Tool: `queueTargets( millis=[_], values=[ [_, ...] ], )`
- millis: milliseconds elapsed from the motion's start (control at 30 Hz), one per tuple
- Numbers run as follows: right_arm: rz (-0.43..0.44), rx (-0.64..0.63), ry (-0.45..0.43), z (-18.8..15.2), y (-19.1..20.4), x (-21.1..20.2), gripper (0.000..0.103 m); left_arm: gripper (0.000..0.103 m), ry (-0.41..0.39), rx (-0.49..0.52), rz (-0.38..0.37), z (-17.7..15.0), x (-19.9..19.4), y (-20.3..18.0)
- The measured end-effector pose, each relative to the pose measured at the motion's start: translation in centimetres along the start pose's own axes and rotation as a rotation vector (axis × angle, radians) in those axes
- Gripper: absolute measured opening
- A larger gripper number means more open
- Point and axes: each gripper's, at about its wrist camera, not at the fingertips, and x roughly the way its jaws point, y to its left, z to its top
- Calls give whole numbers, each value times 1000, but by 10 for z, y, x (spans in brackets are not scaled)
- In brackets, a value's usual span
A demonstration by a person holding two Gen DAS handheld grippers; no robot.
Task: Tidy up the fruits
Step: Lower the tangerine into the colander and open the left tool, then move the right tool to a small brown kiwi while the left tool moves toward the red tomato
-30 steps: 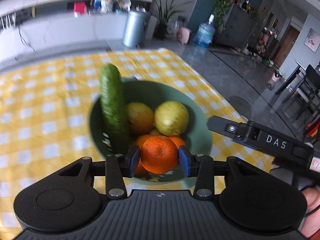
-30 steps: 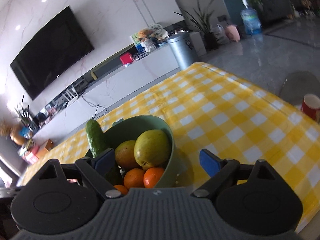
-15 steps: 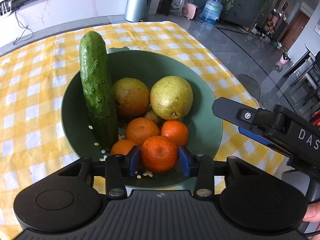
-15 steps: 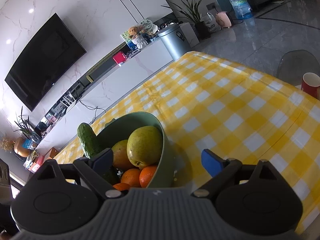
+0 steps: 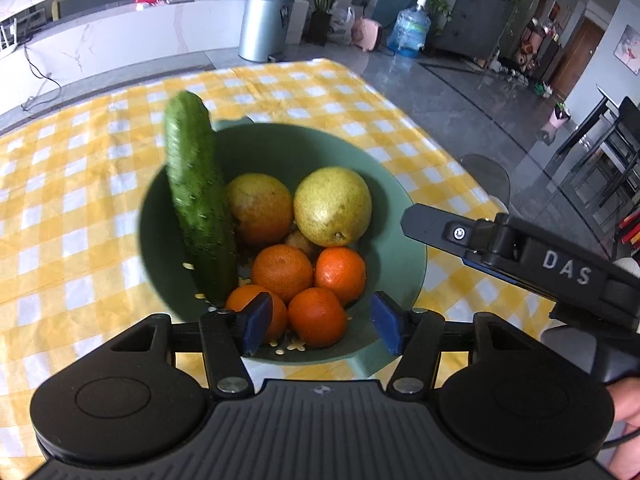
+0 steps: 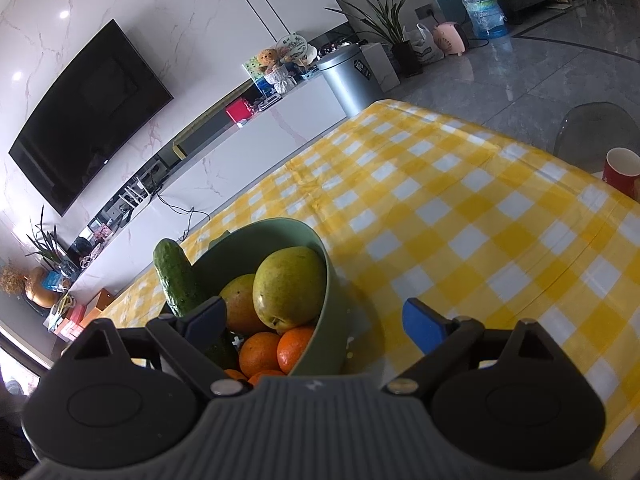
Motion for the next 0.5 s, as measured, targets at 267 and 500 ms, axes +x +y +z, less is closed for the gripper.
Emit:
queueTargets(
  millis=[267, 500],
  values=[
    [20, -101, -81, -6, 15, -20, 92, 67, -131, -54, 74, -19, -60, 19],
    [109, -242, -134, -26, 48, -44, 92, 67, -179, -12, 180, -41, -106, 34]
  ],
)
